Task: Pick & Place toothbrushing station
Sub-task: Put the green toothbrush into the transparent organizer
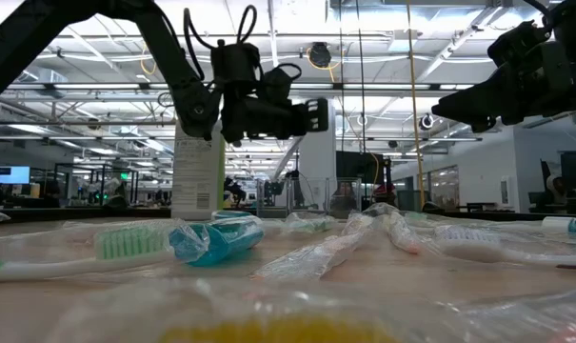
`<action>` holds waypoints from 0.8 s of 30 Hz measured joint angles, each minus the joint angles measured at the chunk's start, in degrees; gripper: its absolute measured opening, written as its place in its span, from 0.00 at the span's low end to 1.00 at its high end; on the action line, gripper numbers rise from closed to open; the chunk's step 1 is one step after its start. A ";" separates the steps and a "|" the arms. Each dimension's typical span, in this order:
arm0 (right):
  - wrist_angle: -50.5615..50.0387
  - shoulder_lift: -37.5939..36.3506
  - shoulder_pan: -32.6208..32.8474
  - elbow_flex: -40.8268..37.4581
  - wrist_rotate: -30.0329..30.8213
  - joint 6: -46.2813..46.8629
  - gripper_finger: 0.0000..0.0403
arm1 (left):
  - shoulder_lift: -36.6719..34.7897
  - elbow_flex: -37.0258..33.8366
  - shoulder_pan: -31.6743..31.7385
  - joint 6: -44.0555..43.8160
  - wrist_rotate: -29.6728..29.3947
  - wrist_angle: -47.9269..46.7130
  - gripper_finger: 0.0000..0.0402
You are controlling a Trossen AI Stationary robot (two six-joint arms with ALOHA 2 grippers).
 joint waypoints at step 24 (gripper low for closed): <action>0.03 0.00 0.00 0.00 0.01 -4.89 0.32 | -0.11 0.09 3.28 -2.95 3.80 -7.28 0.08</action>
